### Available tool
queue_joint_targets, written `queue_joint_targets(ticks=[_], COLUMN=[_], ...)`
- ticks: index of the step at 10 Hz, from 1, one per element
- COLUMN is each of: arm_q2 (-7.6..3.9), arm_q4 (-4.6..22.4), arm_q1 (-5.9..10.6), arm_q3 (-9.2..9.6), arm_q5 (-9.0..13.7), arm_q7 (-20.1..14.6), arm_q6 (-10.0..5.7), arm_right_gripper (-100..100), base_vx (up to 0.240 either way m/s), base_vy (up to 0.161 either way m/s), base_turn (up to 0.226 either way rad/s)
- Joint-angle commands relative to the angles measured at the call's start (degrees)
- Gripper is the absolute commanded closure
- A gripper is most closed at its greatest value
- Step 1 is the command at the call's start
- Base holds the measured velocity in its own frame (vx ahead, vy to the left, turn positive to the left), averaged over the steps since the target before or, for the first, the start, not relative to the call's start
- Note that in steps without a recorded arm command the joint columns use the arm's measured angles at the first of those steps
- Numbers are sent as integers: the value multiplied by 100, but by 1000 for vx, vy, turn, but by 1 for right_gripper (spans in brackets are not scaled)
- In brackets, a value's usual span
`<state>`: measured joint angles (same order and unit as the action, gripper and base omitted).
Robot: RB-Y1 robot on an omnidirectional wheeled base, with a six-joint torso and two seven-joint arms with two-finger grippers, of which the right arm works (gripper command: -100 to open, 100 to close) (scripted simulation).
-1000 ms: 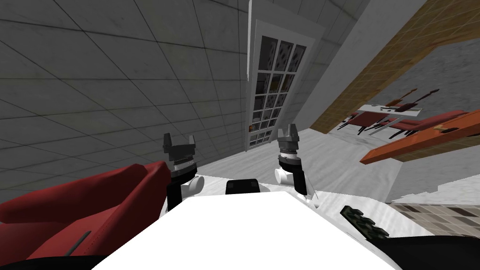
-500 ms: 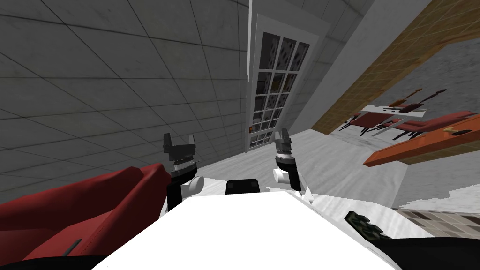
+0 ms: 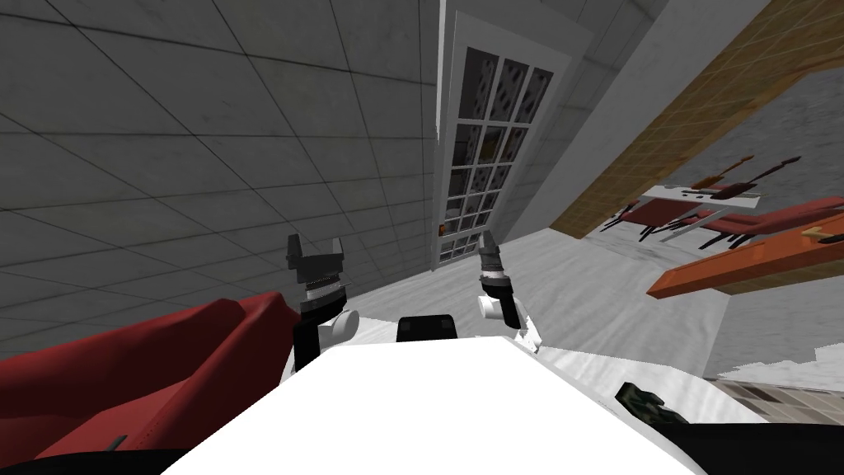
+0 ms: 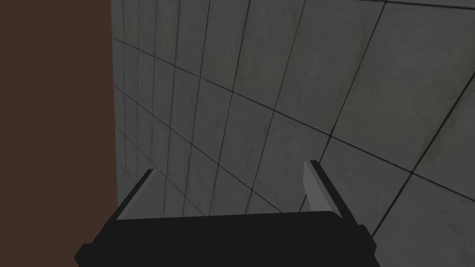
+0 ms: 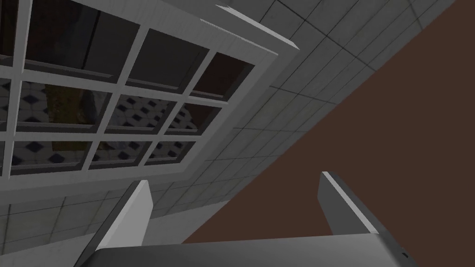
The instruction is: Pull the door open
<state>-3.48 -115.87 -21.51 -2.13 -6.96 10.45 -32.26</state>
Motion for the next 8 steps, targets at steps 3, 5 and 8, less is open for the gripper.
queue_joint_targets(ticks=[3,5,8], arm_q2=[-78,-126,-172], arm_q4=[665,1025,1454], arm_q1=[170,286,409], arm_q3=[-17,-37,-58], arm_q5=[-166,-258,-354], arm_q7=[488,755,1038], arm_q6=[-234,-350,-472], arm_right_gripper=[-100,-100,-100], base_vx=[94,109,70], base_vy=[-12,-27,-14], base_turn=[11,11,7])
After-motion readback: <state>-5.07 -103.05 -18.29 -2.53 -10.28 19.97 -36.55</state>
